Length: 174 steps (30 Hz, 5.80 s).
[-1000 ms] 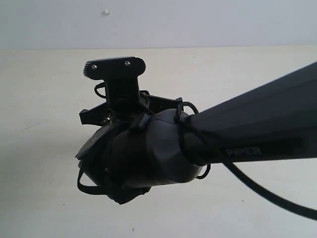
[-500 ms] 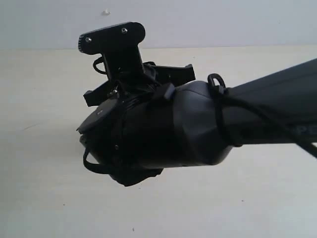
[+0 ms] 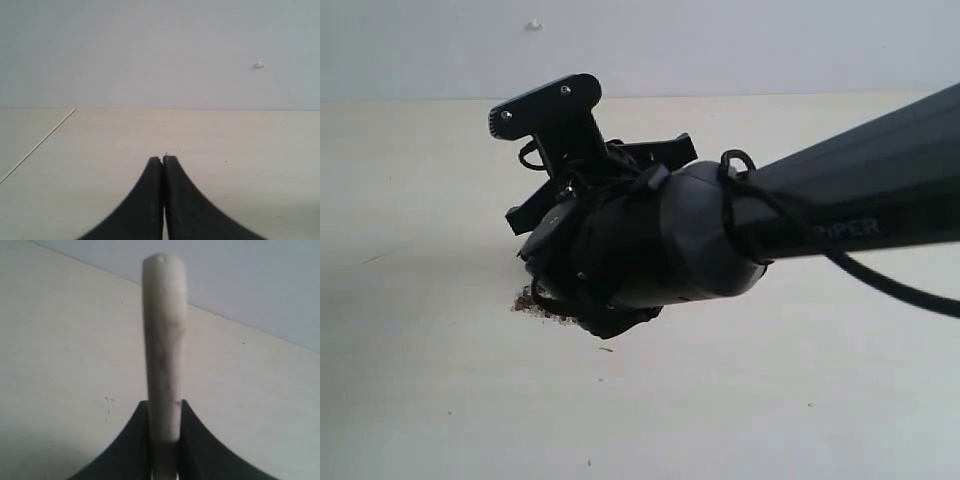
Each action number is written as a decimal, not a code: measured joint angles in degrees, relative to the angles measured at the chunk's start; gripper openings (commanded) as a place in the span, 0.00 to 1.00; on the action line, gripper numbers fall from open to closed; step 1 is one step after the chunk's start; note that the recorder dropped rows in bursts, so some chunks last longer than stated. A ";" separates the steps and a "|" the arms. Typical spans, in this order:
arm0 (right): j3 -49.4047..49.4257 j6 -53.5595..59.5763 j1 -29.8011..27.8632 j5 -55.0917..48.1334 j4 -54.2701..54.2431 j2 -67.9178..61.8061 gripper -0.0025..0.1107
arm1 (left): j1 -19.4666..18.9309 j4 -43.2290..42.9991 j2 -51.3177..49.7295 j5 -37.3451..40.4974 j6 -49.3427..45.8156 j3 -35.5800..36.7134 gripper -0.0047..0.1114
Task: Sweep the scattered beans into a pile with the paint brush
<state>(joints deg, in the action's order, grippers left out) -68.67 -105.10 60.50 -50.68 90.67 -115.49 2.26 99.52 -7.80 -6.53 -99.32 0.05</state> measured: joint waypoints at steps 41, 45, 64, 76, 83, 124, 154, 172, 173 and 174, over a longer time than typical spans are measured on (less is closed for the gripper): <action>0.00 60.33 -16.35 5.89 -43.65 17.54 0.02 | 0.00 0.00 0.00 0.00 0.00 0.00 0.04; -0.85 86.68 -29.51 8.75 -70.74 19.06 0.02 | 0.00 0.00 0.00 0.00 0.00 0.00 0.04; -3.32 144.34 -50.48 -9.77 -143.38 2.52 0.02 | 0.00 0.00 0.00 0.00 0.00 0.00 0.04; -3.41 155.94 -50.48 -15.45 -155.34 -6.19 0.02 | 0.00 0.00 0.00 0.00 0.00 0.00 0.04; -3.41 151.47 -50.48 -11.85 -154.63 -10.43 0.02 | 0.00 0.00 0.00 0.00 0.00 0.00 0.04; 9.27 116.53 -50.09 21.02 -111.78 24.64 0.02 | 0.00 0.00 0.00 0.00 0.00 0.00 0.04; 39.52 117.80 -50.09 33.25 -107.76 92.83 0.02 | 0.00 0.00 0.00 0.00 0.00 0.00 0.04; 54.04 116.08 -50.96 36.04 -99.03 111.79 0.02 | 0.00 0.00 0.00 0.00 0.00 0.00 0.04; 55.70 112.75 -50.96 36.70 -96.61 112.08 0.02 | 0.00 0.00 0.00 0.00 0.00 0.00 0.04; 56.75 109.62 -50.96 37.20 -93.53 112.56 0.02 | 0.00 0.00 0.00 0.00 0.00 0.00 0.04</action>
<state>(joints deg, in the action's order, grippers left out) -11.92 4.52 9.53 -13.48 -2.86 -2.92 2.26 99.52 -7.80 -6.53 -99.32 0.05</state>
